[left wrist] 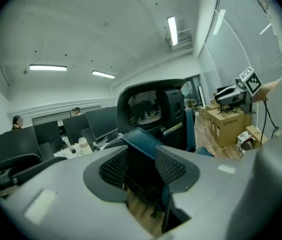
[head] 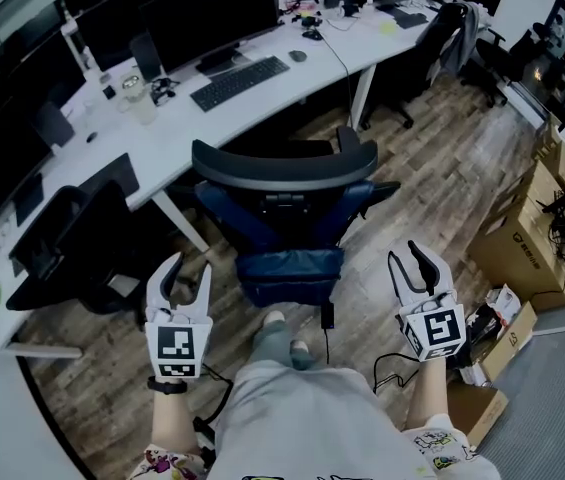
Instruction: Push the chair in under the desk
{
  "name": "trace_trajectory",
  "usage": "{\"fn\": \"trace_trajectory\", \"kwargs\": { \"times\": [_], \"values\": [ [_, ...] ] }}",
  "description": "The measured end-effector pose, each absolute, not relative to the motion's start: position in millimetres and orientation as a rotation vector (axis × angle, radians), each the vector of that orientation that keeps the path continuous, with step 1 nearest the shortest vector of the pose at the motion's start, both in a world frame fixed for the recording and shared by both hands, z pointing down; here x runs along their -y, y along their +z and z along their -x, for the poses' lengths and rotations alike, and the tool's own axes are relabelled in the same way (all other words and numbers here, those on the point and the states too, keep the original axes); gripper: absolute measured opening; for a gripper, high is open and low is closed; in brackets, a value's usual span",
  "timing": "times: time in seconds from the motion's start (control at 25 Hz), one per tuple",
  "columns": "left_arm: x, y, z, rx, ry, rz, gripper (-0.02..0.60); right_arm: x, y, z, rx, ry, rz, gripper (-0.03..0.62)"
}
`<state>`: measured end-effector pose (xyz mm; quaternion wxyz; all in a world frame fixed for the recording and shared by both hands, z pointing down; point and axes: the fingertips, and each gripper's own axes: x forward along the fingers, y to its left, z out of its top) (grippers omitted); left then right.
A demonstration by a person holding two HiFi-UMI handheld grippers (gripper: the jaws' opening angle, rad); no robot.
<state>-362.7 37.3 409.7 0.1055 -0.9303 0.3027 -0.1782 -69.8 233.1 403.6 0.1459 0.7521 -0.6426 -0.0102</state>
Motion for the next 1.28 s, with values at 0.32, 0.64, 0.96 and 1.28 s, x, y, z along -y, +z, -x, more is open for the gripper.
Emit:
{"fn": "trace_trajectory", "kwargs": {
  "times": [0.32, 0.64, 0.96, 1.28],
  "values": [
    [-5.1, 416.8, 350.1, -0.815, -0.618, 2.636, 0.2, -205.8, 409.7, 58.2, 1.818, -0.037, -2.094, 0.199],
    [33.5, 428.9, 333.0, -0.698, -0.715, 2.513, 0.249, -177.2, 418.9, 49.5, 1.756, -0.052, -2.0, 0.232],
    [84.7, 434.6, 328.7, -0.678, -0.786, 2.378, 0.279, -155.6, 423.7, 24.9, 1.675, -0.091, -1.921, 0.259],
    [110.7, 451.6, 315.1, -0.583, -0.857, 2.258, 0.284, -143.3, 440.3, 3.7, 1.57, -0.086, -1.809, 0.27]
  ]
}}
